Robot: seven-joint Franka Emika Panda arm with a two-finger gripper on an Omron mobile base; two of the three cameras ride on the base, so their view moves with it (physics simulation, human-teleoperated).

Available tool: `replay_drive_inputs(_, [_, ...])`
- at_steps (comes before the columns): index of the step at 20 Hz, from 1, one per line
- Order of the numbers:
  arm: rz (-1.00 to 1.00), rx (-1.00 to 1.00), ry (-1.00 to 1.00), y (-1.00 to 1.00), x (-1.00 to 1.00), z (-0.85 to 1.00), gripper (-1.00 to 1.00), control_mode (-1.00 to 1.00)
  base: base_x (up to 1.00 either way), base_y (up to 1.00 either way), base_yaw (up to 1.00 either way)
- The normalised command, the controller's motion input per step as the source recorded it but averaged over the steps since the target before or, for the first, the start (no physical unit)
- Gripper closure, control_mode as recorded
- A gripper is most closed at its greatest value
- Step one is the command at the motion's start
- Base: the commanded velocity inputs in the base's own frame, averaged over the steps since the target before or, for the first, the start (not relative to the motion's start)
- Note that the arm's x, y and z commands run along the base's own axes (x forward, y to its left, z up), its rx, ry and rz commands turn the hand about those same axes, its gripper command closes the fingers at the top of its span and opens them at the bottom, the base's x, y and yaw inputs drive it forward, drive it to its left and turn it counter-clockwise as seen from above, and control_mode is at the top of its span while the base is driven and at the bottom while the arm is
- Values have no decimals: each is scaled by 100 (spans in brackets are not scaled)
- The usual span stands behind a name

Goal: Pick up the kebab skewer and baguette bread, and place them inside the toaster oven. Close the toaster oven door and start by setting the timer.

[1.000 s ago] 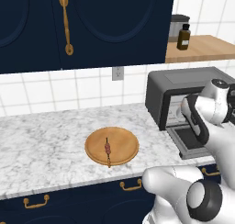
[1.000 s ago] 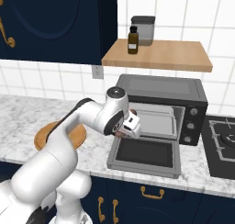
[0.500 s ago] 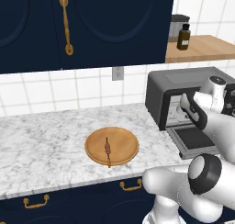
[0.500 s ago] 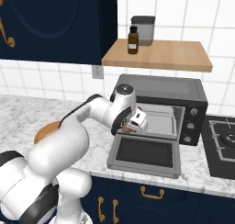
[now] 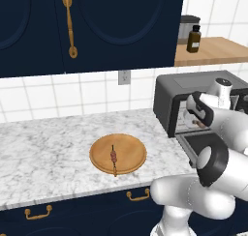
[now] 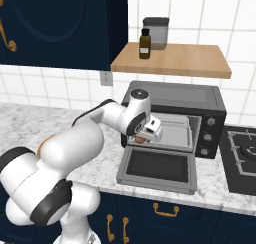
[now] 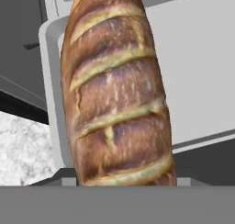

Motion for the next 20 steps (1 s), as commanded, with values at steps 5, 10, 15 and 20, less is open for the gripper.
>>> replay_drive_inputs(5, [7, 0, 0, -1, 17, -15, 100, -100, 0, 0, 0])
replay_drive_inputs(10, [8, 0, 0, -3, 42, -15, 100, -100, 0, 0, 0])
replay_drive_inputs(15, [6, -1, 0, -16, 41, -8, 100, -100, 0, 0, 0])
replay_drive_inputs(20, [4, -3, 0, -29, -4, -26, 100, -100, 0, 0, 0])
